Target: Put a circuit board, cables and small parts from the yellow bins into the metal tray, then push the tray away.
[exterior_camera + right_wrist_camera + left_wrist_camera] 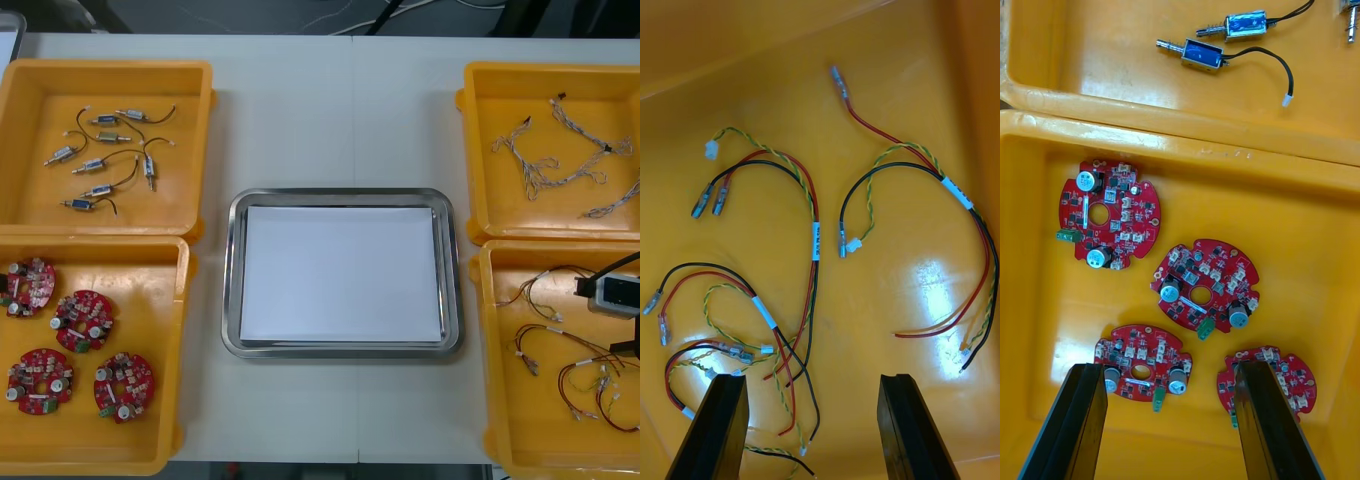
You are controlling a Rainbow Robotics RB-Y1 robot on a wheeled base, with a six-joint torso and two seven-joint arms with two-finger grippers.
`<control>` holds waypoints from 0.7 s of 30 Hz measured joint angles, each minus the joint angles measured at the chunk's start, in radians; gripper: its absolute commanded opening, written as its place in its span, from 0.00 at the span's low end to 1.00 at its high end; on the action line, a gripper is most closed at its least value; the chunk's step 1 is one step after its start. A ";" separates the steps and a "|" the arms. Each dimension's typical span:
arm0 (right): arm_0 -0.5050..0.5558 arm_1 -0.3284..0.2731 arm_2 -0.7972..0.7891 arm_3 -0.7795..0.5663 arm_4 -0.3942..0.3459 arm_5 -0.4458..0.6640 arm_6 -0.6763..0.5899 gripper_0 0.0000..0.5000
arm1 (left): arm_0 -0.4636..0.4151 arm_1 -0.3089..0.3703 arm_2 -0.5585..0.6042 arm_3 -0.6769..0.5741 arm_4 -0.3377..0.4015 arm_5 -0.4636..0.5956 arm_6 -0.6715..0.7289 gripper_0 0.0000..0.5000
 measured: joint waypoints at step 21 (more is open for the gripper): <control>0.033 0.000 0.080 0.066 0.082 -0.127 0.105 1.00 | 0.017 -0.057 -0.074 0.000 -0.083 -0.039 0.000 1.00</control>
